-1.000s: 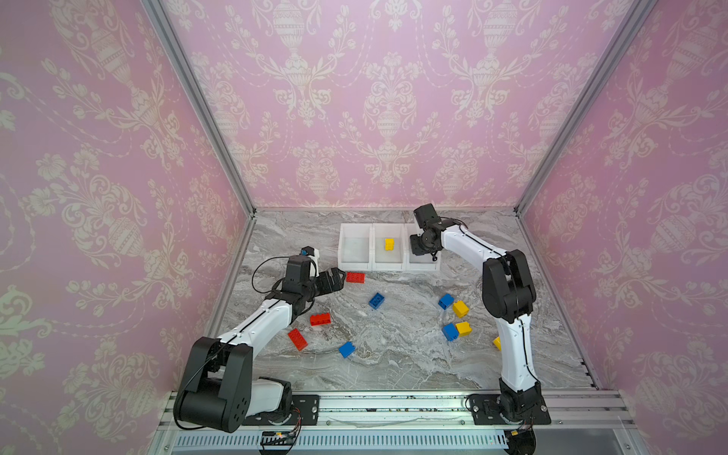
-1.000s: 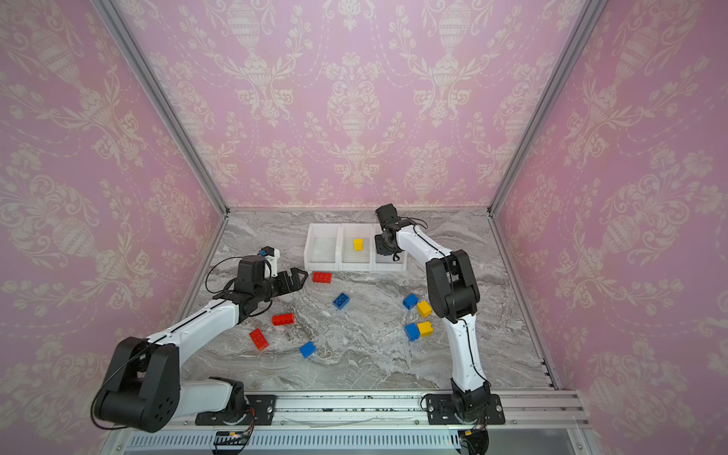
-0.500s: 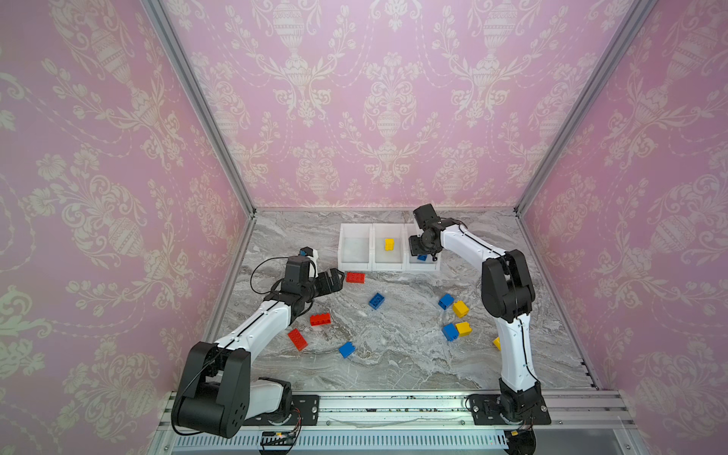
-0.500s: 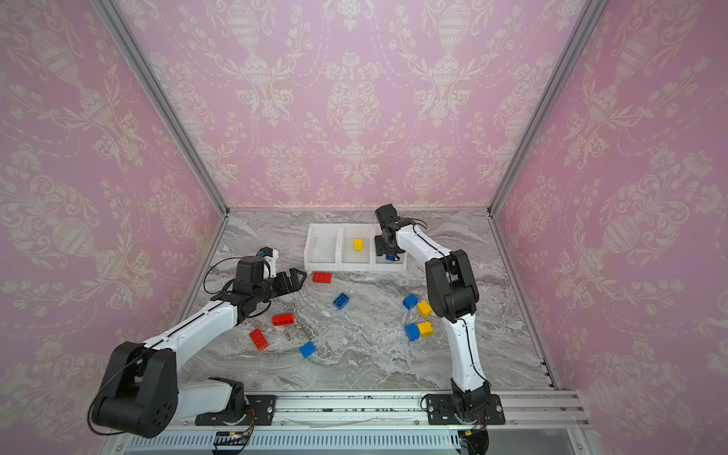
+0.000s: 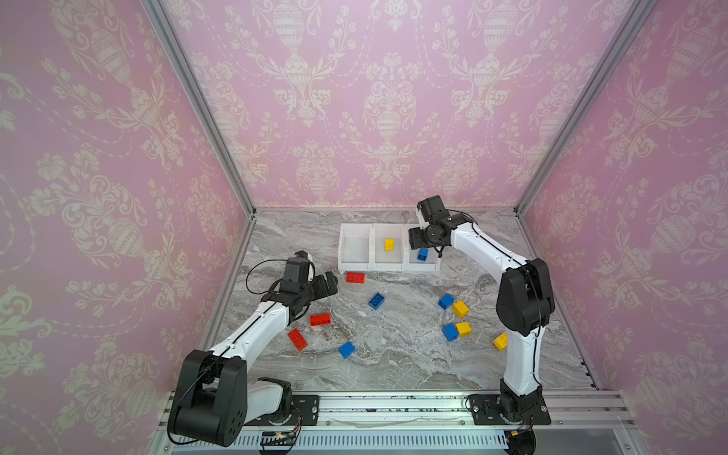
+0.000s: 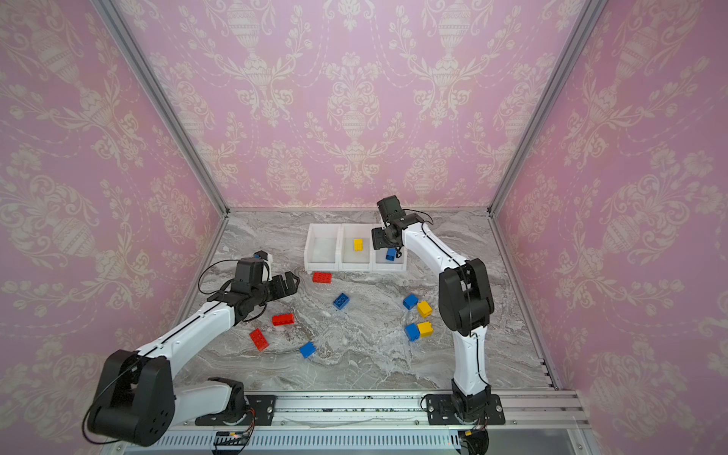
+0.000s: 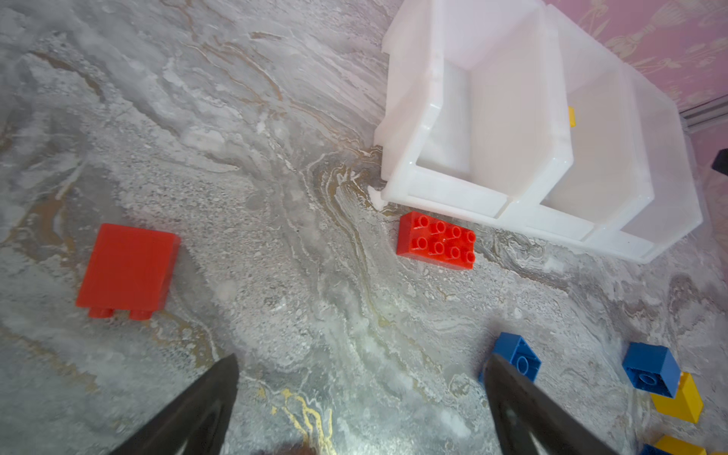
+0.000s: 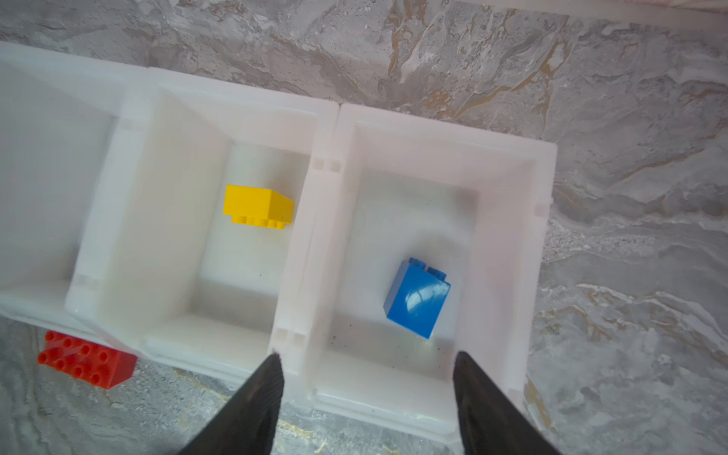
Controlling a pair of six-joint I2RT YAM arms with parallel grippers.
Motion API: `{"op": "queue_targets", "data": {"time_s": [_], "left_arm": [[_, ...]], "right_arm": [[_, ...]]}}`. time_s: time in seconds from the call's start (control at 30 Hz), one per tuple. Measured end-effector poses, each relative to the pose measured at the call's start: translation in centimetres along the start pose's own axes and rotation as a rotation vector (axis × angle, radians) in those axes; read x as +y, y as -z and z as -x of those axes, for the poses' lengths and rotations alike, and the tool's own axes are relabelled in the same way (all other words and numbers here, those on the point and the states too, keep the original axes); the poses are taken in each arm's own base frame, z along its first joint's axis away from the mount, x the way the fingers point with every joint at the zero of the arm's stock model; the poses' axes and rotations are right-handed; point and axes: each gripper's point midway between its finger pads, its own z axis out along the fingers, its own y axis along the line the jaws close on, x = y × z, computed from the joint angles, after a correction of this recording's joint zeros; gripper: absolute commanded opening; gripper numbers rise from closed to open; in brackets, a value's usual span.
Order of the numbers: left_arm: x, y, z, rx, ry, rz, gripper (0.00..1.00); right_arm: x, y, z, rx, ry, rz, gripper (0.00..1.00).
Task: Sort the legos into containers by color
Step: 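Lower the left gripper onto a red brick while the right gripper withdraws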
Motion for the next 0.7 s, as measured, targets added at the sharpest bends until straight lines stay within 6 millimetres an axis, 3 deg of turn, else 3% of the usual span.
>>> {"op": "queue_targets", "data": {"time_s": [0.27,0.7], "left_arm": [[2.3,1.3,2.0,0.021,-0.038,0.16,0.95],[7.7,-0.6,2.1,0.223,-0.103,0.37,0.82]], "right_arm": [[1.5,3.6,-3.3,0.023,-0.003,0.076,0.9],[1.8,7.4,-9.5,0.088,-0.069,0.178,0.92]]}}
